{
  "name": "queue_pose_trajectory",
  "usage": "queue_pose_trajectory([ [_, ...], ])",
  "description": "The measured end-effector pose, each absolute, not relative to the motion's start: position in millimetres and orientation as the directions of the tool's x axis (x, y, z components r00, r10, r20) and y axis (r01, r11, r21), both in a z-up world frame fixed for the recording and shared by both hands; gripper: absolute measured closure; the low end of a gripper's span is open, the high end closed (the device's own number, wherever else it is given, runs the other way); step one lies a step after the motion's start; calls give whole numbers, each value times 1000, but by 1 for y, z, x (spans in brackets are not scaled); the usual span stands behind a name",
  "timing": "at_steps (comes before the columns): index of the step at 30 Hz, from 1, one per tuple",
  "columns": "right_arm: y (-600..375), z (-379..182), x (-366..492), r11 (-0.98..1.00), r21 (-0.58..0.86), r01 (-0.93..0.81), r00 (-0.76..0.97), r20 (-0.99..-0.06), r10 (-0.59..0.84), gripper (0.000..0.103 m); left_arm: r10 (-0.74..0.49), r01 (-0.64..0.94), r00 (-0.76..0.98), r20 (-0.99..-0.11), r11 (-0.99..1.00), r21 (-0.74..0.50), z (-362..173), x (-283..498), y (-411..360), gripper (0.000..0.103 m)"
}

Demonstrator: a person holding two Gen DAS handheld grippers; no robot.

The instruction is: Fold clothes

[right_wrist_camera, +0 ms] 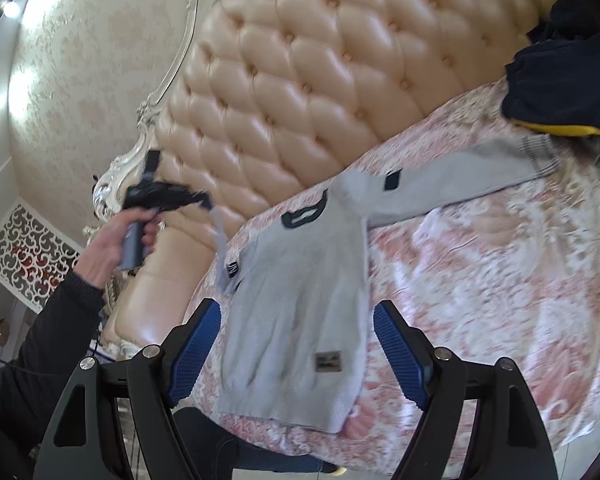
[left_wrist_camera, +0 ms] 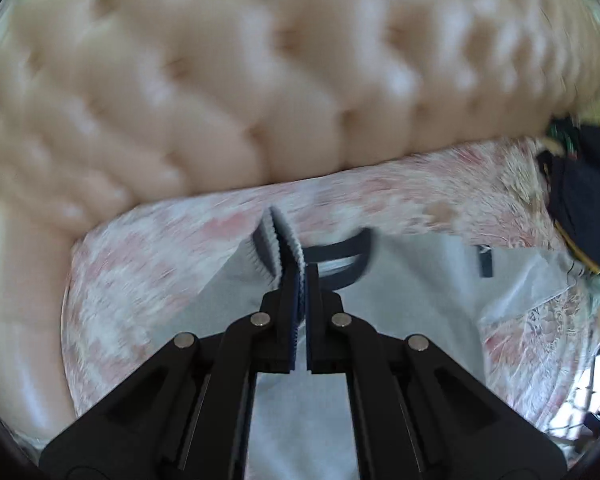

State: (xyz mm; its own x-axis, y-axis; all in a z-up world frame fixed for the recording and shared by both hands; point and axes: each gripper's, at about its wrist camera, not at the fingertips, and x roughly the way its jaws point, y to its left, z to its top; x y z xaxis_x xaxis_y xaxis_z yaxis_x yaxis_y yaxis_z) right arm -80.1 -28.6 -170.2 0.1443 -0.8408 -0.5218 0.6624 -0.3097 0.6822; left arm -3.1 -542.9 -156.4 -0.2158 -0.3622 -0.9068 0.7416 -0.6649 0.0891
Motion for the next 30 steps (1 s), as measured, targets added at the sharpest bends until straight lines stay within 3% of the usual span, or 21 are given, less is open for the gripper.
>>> queue_pose_trajectory([
  [8, 8, -186, -119, -378, 691, 616, 84, -534, -841, 23, -445, 574, -124, -887, -761, 302, -245, -123, -441, 100],
  [16, 24, -203, -138, -416, 695, 586, 58, -548, -835, 23, -523, 488, -48, -851, -756, 437, -289, -138, -417, 100],
  [23, 16, -209, -138, -411, 705, 578, 72, -546, -835, 23, -537, 415, -13, -844, -770, 484, -305, -139, -405, 99],
  [25, 14, -209, -137, -409, 706, 578, 74, -545, -835, 23, -510, 412, -11, -860, -786, 461, -308, -141, -402, 92],
  [27, 12, -207, -137, -410, 707, 576, 64, -540, -839, 23, -486, 430, -32, -873, -796, 427, -305, -139, -402, 58],
  [29, 14, -204, -141, -406, 716, 568, 45, -519, -853, 22, -431, 473, -98, -897, -813, 340, -289, -130, -404, 48],
  [30, 15, -203, -143, -404, 721, 563, 34, -509, -860, 20, -351, 517, -158, -923, -826, 226, -274, -118, -411, 45],
])
